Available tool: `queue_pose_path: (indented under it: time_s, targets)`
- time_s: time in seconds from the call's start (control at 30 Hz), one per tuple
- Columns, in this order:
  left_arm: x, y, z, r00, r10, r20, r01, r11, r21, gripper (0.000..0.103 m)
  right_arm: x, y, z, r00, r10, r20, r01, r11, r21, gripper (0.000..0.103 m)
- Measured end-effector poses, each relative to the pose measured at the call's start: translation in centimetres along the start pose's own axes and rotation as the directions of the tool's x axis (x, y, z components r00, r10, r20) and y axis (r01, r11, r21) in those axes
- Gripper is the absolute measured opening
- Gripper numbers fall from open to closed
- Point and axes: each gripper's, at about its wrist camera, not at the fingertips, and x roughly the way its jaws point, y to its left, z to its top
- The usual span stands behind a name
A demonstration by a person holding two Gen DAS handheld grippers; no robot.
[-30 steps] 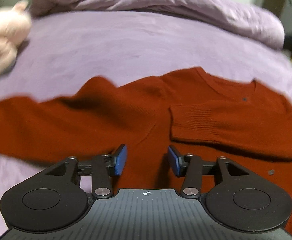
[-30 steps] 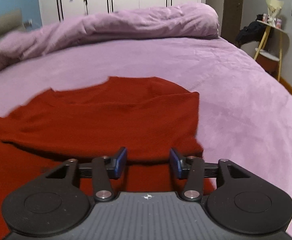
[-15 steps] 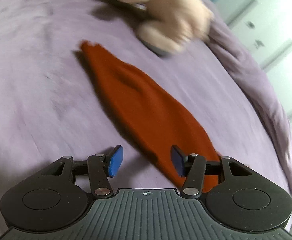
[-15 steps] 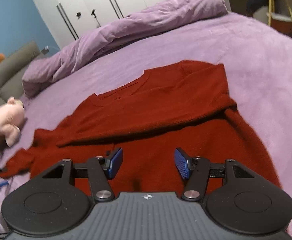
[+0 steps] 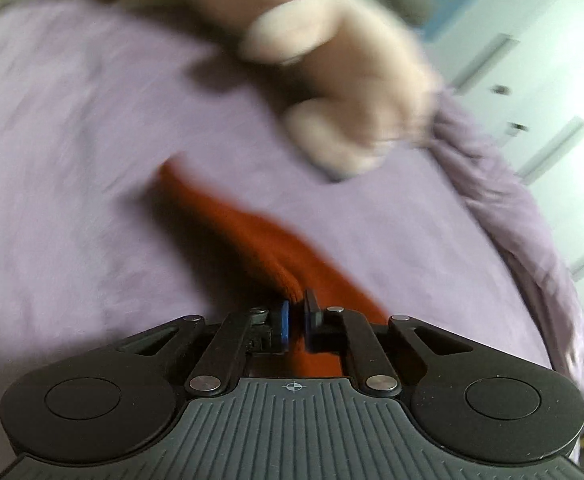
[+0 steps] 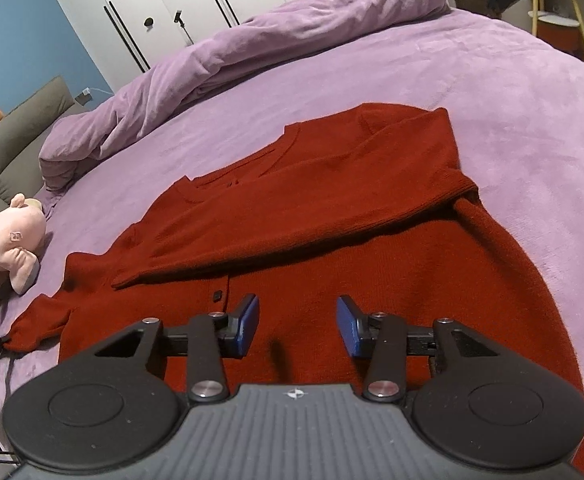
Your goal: Fold small clothes
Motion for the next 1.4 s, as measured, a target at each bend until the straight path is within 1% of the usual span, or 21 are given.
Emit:
queue_pose_path:
  time_s: [0.07,0.13,0.2,0.27,0.33,0.37,0.43,0.47,0.57,0.67,0.8,0.9,1.0,1.07,1.1,1.17,1.2,1.23,1.3,1.33,1.4]
  targets:
    - [-1.9,-3.8,-1.1,0.996,-0.088,0.027,0.085,0.990,0.112,0.008,-0.3,-0.1,0.1,1.000,0.005,0.012,-0.005,1.000,0.002,0.043]
    - [-4.4,-9.0,-3.1,0.974,-0.225,0.022,0.212,0.945,0.247,0.008,-0.5,-0.1,0.2,1.000,0.010,0.026,-0.011,1.000,0.009,0.043]
    - [-6.8,-14.3,-6.2,0.931,-0.365,-0.018,0.345,0.863,0.368,0.008,-0.7,-0.2,0.3,0.999,0.017,0.039,-0.018,1.000,0.018,0.043]
    - [-8.4,-19.0,-10.1,0.877,-0.467,-0.117,0.466,0.761,0.452,0.009,-1.0,-0.2,0.4,0.999,0.024,0.046,-0.025,0.999,0.026,0.043]
    - [-8.7,-22.6,-14.5,0.840,-0.483,-0.249,0.538,0.680,0.498,0.019,-1.2,-0.3,0.6,0.998,0.036,0.049,-0.038,0.999,0.027,0.043]
    - [-8.5,-23.6,-16.5,0.827,-0.472,-0.305,0.561,0.657,0.504,0.021,-1.2,-0.4,0.7,0.998,0.041,0.047,-0.042,0.999,0.024,0.043]
    - [-7.8,-24.6,-20.1,0.814,-0.411,-0.410,0.578,0.638,0.508,0.023,-1.2,-0.3,0.9,0.998,0.055,0.040,-0.056,0.998,0.021,0.043]
    - [-7.3,-24.5,-21.2,0.815,-0.371,-0.445,0.572,0.642,0.511,0.024,-1.1,-0.3,1.1,0.997,0.067,0.034,-0.068,0.998,0.020,0.043]
    - [-6.5,-22.5,-22.6,0.850,-0.275,-0.450,0.500,0.690,0.523,0.028,0.0,0.2,1.9,0.992,0.125,-0.003,-0.125,0.992,0.011,0.043]
    - [-6.3,-19.9,-21.6,0.892,-0.200,-0.406,0.405,0.751,0.521,0.033,1.9,1.3,3.2,0.984,0.178,-0.031,-0.177,0.984,0.030,0.043]
    - [-5.2,-17.9,-19.5,0.927,-0.127,-0.354,0.309,0.793,0.525,0.034,5.9,1.8,5.4,0.972,0.231,-0.053,-0.223,0.967,0.124,0.043]
    - [-4.8,-17.0,-18.3,0.927,-0.125,-0.354,0.301,0.811,0.501,0.036,8.9,1.9,6.6,0.958,0.281,-0.062,-0.267,0.949,0.170,0.043]
    - [-4.4,-16.3,-18.3,0.923,-0.121,-0.366,0.300,0.821,0.486,0.036,10.4,3.2,7.0,0.973,0.225,-0.048,-0.224,0.974,0.037,0.057]
    - [-4.4,-15.7,-18.6,0.921,-0.114,-0.374,0.298,0.823,0.484,0.036,11.7,3.8,6.9,0.968,0.232,-0.096,-0.232,0.973,0.009,0.056]
    - [-4.4,-15.6,-18.7,0.919,-0.113,-0.377,0.300,0.822,0.484,0.036,12.1,4.0,6.9,0.964,0.240,-0.114,-0.240,0.971,0.009,0.051]
    - [-4.2,-15.8,-18.9,0.919,-0.106,-0.379,0.297,0.819,0.492,0.036,12.3,4.9,6.8,0.966,0.226,-0.124,-0.232,0.972,-0.040,0.031]
    - [-4.2,-16.0,-19.0,0.920,-0.102,-0.378,0.295,0.816,0.498,0.036,12.2,5.5,6.9,0.971,0.204,-0.128,-0.215,0.973,-0.086,0.006]
    - [-4.2,-16.1,-19.0,0.920,-0.099,-0.379,0.294,0.813,0.502,0.036,11.9,5.9,7.0,0.977,0.179,-0.114,-0.193,0.973,-0.128,0.001]
    - [-4.1,-16.7,-19.1,0.922,-0.093,-0.376,0.291,0.808,0.512,0.036,10.0,6.4,7.7,0.987,0.159,-0.030,-0.162,0.967,-0.196,0.001]
    - [-4.1,-16.8,-19.1,0.923,-0.090,-0.373,0.288,0.806,0.518,0.036,8.8,6.0,8.3,0.987,0.162,0.017,-0.156,0.968,-0.195,0.000]
    - [-4.1,-17.2,-19.2,0.925,-0.085,-0.371,0.285,0.801,0.526,0.037,6.9,4.7,9.2,0.991,0.094,0.099,-0.074,0.981,-0.181,0.000]
